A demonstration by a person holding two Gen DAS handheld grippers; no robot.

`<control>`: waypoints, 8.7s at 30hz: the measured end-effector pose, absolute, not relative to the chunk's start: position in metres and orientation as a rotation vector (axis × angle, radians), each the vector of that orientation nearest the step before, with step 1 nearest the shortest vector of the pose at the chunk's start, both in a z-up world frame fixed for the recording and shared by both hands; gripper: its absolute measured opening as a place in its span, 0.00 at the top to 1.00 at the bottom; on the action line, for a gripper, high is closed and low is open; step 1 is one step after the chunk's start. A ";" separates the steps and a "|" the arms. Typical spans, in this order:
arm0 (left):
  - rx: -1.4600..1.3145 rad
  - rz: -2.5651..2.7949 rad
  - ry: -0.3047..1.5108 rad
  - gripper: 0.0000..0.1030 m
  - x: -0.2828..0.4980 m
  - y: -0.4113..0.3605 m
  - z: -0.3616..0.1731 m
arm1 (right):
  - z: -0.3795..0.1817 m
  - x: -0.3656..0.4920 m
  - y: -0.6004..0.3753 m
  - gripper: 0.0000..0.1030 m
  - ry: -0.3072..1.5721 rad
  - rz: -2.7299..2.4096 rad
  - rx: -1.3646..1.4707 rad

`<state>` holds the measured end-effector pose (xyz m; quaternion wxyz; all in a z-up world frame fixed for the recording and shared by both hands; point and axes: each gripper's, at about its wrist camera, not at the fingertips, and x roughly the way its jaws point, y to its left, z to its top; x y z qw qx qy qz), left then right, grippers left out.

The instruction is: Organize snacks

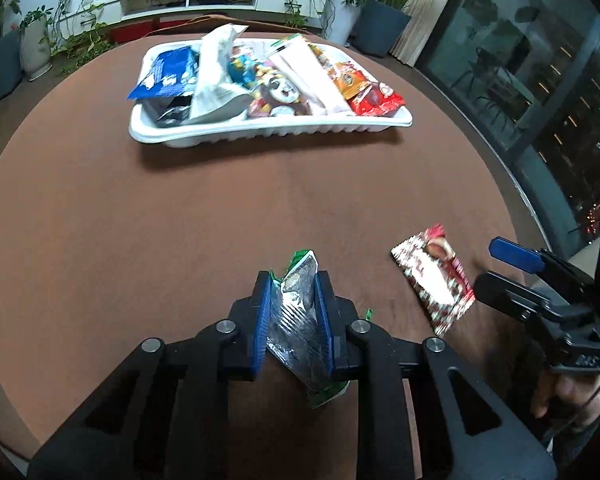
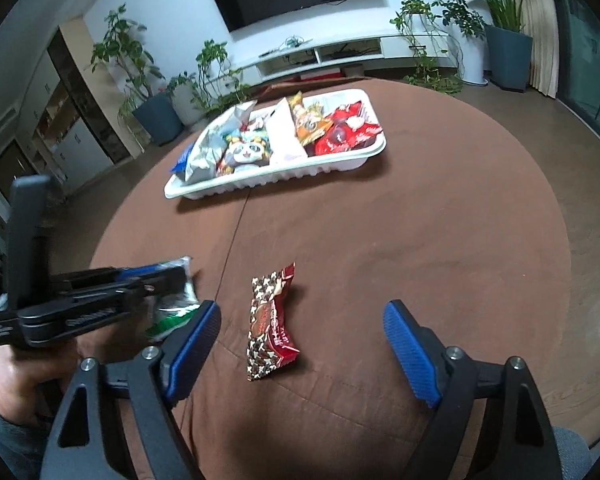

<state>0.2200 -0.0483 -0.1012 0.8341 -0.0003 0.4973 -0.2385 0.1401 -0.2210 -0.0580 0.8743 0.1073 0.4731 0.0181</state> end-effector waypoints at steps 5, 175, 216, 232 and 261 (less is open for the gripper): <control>0.000 -0.508 1.054 0.79 0.210 -0.042 -0.098 | -0.061 0.144 -0.208 0.16 1.004 0.047 0.193; 0.096 -0.011 0.513 0.00 0.146 -0.082 0.051 | 0.132 0.154 -0.197 0.00 0.270 -0.054 -0.080; 0.022 -0.030 0.904 0.00 0.120 -0.074 -0.108 | -0.039 0.087 -0.187 0.00 0.704 -0.124 0.053; 0.023 -0.015 0.904 0.00 0.126 -0.072 -0.113 | -0.036 0.085 -0.191 0.00 0.694 -0.128 0.068; 0.015 0.001 0.901 0.00 0.129 -0.072 -0.117 | -0.039 0.086 -0.198 0.00 0.712 -0.149 0.088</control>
